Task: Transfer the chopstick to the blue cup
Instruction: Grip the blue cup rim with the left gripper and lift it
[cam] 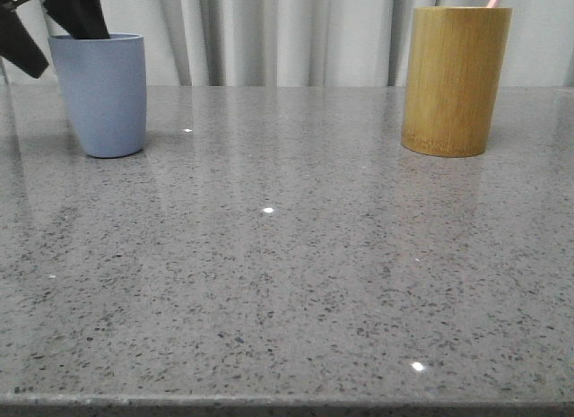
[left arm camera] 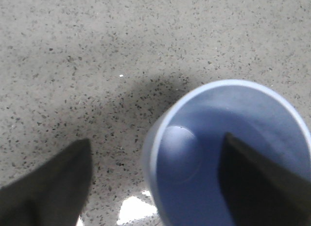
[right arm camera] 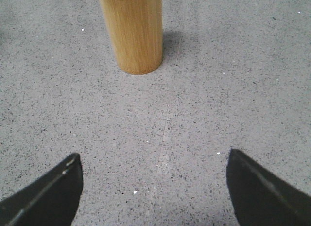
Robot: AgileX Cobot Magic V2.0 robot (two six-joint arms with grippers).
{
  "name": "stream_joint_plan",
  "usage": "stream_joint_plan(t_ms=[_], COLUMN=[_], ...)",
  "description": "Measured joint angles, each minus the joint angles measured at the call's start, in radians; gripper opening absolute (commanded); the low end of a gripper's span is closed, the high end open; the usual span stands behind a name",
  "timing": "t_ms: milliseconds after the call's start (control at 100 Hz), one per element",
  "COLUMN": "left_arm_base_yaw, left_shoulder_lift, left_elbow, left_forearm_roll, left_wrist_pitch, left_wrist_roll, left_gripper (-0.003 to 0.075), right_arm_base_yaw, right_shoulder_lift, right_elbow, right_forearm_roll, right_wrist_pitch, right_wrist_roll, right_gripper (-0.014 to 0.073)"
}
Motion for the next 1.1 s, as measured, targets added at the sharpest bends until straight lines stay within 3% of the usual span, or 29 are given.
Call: stream_joint_plan(t_ms=[140, 340, 540, 1100], left_arm_base_yaw=[-0.006, -0.006, -0.032, -0.383], left_shoulder_lift=[0.000, 0.003, 0.004, 0.097], left_elbow=[0.000, -0.017, -0.119, -0.346], left_forearm_roll=[-0.002, -0.006, -0.013, 0.144], left_wrist_pitch=[-0.002, 0.012, 0.123, 0.156], left_wrist_roll=[0.000, 0.000, 0.000, 0.000], left_gripper=[-0.0023, -0.0019, -0.0019, -0.0019], right_arm_base_yaw=[0.000, 0.000, 0.000, 0.000], right_shoulder_lift=[0.000, 0.000, 0.000, 0.000], right_elbow=[0.000, 0.000, 0.000, 0.000], right_forearm_roll=[0.000, 0.000, 0.000, 0.000], right_wrist_pitch=[0.000, 0.000, -0.002, -0.002], right_wrist_roll=[0.000, 0.000, 0.000, 0.000], right_gripper=[0.0603, 0.0603, 0.0603, 0.0603])
